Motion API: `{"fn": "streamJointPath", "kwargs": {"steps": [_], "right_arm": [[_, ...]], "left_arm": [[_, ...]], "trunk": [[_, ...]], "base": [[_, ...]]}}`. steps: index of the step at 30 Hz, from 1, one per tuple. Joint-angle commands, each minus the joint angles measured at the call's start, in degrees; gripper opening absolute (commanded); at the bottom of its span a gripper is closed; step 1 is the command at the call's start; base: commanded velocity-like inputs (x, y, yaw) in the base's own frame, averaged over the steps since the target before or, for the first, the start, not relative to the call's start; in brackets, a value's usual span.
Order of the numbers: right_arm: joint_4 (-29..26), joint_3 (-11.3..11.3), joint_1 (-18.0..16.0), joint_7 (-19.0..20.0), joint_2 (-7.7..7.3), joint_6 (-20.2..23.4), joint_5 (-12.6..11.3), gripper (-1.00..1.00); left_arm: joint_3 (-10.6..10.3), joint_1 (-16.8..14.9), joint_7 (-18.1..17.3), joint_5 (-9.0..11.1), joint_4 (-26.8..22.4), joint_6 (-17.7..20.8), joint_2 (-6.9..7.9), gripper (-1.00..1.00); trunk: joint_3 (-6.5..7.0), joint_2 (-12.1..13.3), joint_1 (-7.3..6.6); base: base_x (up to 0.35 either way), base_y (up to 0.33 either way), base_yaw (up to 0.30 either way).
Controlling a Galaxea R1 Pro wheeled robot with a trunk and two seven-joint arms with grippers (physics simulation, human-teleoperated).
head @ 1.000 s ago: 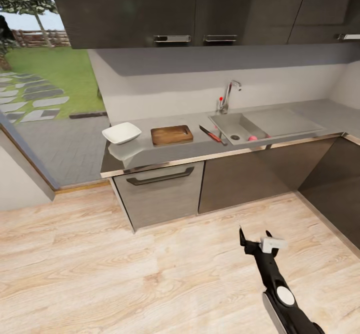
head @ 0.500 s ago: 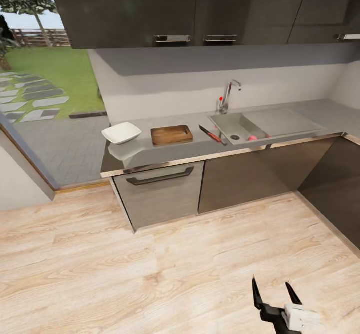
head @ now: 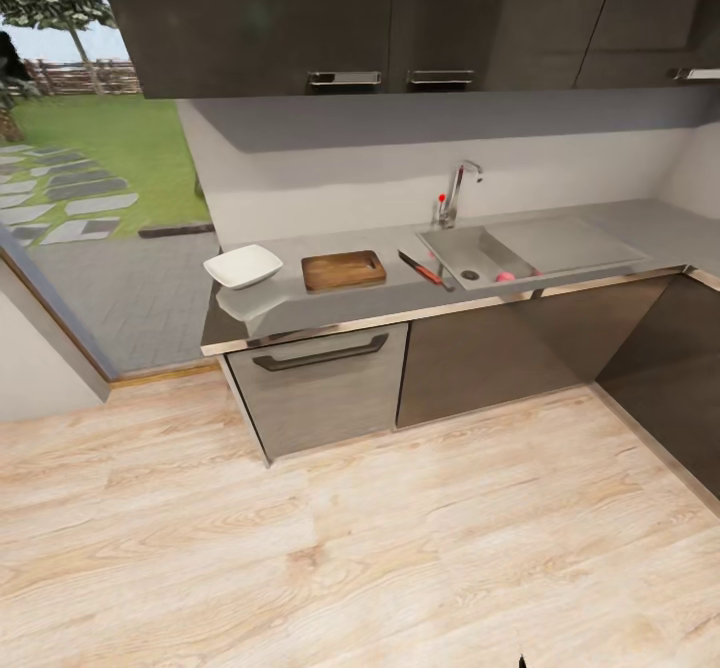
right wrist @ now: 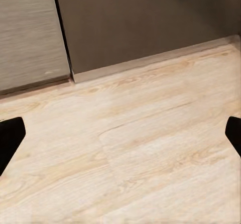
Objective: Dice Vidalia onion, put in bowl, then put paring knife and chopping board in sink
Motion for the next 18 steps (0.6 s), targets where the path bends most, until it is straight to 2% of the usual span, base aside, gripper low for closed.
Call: {"fn": "streamJointPath", "kwargs": {"steps": [1, 6, 18], "right_arm": [[0.6, 0.3, 0.0, -0.2, -0.04, -0.2, -0.5, 1.00], [2.2, 0.2, 0.0, -0.2, 0.03, -0.4, -0.6, 1.00], [2.9, 0.3, 0.0, -0.2, 0.05, -0.5, -0.6, 1.00]], "left_arm": [[0.3, 0.0, -0.2, -0.6, -0.9, -0.1, -0.09, 1.00], [0.4, 0.0, -0.2, -0.6, -2.6, 0.0, -0.14, 1.00], [0.4, 0.0, -0.2, -0.5, -2.7, 0.1, 0.26, 1.00]], "trunk": [[-0.02, -0.1, 0.04], [0.34, -0.1, 0.04], [0.62, -0.1, 0.04]], "base": [[0.000, 0.000, 0.000], [0.000, 0.000, 0.000], [0.000, 0.000, 0.000]]}}
